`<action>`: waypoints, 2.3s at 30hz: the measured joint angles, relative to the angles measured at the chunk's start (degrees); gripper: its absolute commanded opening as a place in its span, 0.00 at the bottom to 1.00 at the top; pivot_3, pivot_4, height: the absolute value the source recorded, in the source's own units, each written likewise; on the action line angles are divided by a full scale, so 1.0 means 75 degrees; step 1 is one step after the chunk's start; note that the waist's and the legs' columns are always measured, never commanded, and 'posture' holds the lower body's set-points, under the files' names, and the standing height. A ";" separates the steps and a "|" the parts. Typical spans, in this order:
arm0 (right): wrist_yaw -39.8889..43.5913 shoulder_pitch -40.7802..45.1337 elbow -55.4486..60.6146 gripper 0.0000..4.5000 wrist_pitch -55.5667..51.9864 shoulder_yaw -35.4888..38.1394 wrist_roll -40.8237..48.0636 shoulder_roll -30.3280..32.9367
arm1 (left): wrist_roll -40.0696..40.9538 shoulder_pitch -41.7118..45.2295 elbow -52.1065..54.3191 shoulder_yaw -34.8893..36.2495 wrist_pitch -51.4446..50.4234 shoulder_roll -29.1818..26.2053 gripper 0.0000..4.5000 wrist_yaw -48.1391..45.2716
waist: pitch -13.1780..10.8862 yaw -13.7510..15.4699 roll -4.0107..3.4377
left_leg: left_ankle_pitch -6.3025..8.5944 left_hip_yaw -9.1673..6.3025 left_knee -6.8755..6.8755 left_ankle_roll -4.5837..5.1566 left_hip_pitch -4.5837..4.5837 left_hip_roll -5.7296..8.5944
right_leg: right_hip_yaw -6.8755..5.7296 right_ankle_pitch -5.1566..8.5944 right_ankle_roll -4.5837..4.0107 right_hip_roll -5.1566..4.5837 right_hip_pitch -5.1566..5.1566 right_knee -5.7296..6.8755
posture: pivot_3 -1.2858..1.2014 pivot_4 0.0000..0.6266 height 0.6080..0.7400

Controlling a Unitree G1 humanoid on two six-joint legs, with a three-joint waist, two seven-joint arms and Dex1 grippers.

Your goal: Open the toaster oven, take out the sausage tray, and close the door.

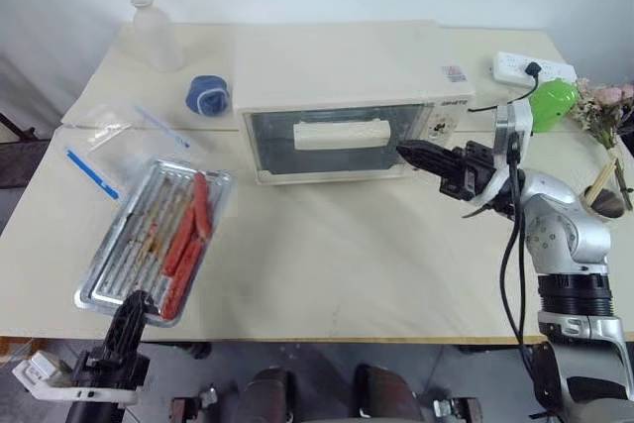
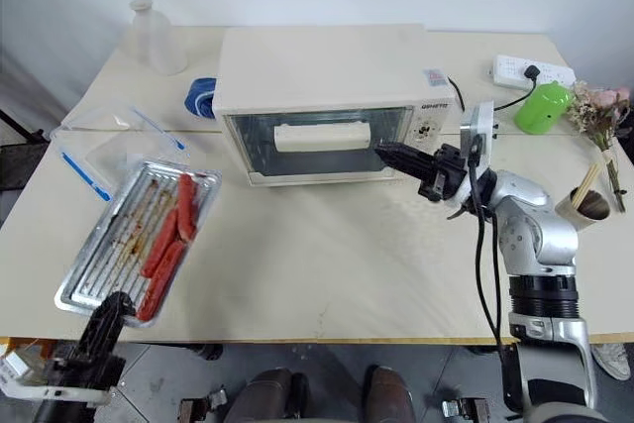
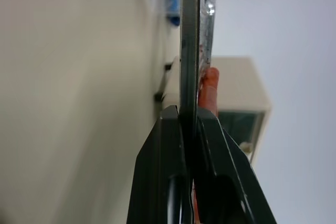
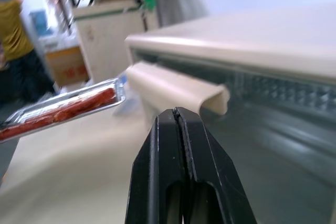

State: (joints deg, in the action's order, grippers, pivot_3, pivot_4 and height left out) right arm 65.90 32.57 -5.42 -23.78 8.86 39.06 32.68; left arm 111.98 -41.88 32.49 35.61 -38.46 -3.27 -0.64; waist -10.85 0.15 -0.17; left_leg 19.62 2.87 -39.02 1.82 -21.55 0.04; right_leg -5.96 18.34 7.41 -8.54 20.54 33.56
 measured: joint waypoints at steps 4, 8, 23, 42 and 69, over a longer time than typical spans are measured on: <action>0.0537 -0.0826 0.0364 0.21 0.0274 -0.0165 -0.0398 0.0574 | 0.0003 -0.0366 -0.0342 0.0074 -0.0793 -0.0812 0.00 -0.0833 | -0.0002 -0.0008 -0.0003 | 0.0009 0.0003 0.0000 0.0001 -0.0005 0.0005 | -0.0001 0.0008 -0.0014 0.0002 0.0004 -0.0005 | 0.52 0.24 1.00; 0.0798 -0.1594 0.0881 0.50 0.0728 -0.0122 -0.0595 0.0813 | 0.0002 -0.0470 -0.0810 0.0104 -0.1577 -0.1876 0.00 -0.1350 | -0.0010 -0.0026 -0.0017 | 0.0009 0.0007 0.0000 -0.0001 -0.0001 -0.0002 | 0.0003 0.0010 -0.0017 0.0001 0.0004 -0.0001 | 0.52 0.24 1.00; -0.0044 -0.5261 0.3421 0.99 0.1075 0.1906 -0.0371 0.1208 | -0.0013 0.4473 -0.3872 -0.2031 -0.3969 -0.5130 0.00 -0.1072 | -0.0013 0.0125 -0.0072 | -0.0001 0.0002 0.0016 -0.0023 0.0027 0.0004 | 0.0004 0.0008 -0.0012 0.0020 0.0009 0.0084 | 0.52 0.24 1.00; -0.0843 -0.8641 0.5626 0.99 0.1297 0.3397 -0.0022 0.0621 | -0.2584 0.9979 -0.7258 -0.4725 -0.5626 -0.4088 0.00 -0.0630 | -0.0008 0.0464 -0.0070 | -0.0046 0.0043 0.0016 0.0009 0.0039 0.0052 | 0.0010 -0.0045 0.0092 0.0026 0.0000 0.0079 | 0.52 0.24 1.00; 0.0422 -0.6264 0.4381 1.00 0.1229 0.2692 0.0750 0.1658 | -0.9022 0.6059 -0.4225 -0.2482 0.1493 -0.5742 1.00 -0.7652 | -0.0014 0.0202 -0.0060 | -0.0055 0.0107 0.0117 -0.0002 0.0021 0.0039 | 0.0011 -0.0045 0.0089 -0.0001 0.0073 0.0034 | 0.52 0.24 1.00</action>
State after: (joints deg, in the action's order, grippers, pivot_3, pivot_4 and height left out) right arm 69.07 -14.41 27.44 -14.55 29.04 44.68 45.11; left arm 44.31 3.56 0.80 16.99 -27.27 -46.34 -58.04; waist -10.95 1.66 -0.62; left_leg 19.21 3.67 -38.14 1.81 -21.39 0.33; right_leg -5.88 18.01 8.08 -8.55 21.09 33.82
